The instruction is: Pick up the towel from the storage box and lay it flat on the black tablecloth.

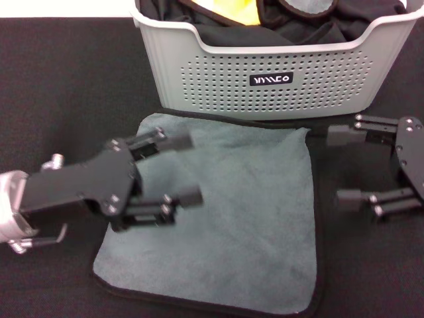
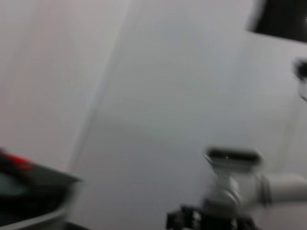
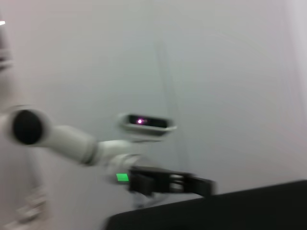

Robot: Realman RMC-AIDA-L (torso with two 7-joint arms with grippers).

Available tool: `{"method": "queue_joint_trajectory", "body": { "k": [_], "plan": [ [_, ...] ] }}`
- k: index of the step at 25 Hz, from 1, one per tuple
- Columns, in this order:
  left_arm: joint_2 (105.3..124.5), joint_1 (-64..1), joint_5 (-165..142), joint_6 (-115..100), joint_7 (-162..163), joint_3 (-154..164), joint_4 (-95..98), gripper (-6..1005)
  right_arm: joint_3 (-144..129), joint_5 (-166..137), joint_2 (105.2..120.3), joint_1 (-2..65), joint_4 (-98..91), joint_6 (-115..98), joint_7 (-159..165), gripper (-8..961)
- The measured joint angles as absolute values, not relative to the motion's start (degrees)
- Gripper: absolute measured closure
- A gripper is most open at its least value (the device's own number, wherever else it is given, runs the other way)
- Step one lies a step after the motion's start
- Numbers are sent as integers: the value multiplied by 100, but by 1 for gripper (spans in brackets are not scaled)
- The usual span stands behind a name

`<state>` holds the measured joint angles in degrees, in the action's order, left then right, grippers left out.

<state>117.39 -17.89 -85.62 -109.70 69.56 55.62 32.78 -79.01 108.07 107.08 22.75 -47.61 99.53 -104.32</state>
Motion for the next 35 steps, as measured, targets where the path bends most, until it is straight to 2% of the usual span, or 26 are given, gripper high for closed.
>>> {"method": "queue_joint_trajectory", "body": {
  "k": [3, 8, 10, 16, 35],
  "plan": [
    [11825, -1844, -8654, -11001, 6893, 5743, 3496, 117, -7860, 10557, 10742, 2255, -5330, 10094, -10122, 66],
    [11894, -1983, -8690, -11058, 6953, 5921, 3631, 118, -7365, 9946, 11069, 2216, -5704, 10031, -9890, 66],
    [11908, -2008, -8689, -11084, 6957, 5929, 3661, 118, -7303, 9794, 11129, 2253, -5744, 10044, -9885, 67],
    [11900, -2055, -8646, -11094, 7022, 5932, 3683, 117, -7286, 9651, 11208, 2342, -5770, 10020, -9892, 69],
    [11912, -2092, -8635, -11101, 7042, 5932, 3692, 118, -7286, 9614, 11281, 2377, -5639, 9903, -9888, 114]
  ]
}}
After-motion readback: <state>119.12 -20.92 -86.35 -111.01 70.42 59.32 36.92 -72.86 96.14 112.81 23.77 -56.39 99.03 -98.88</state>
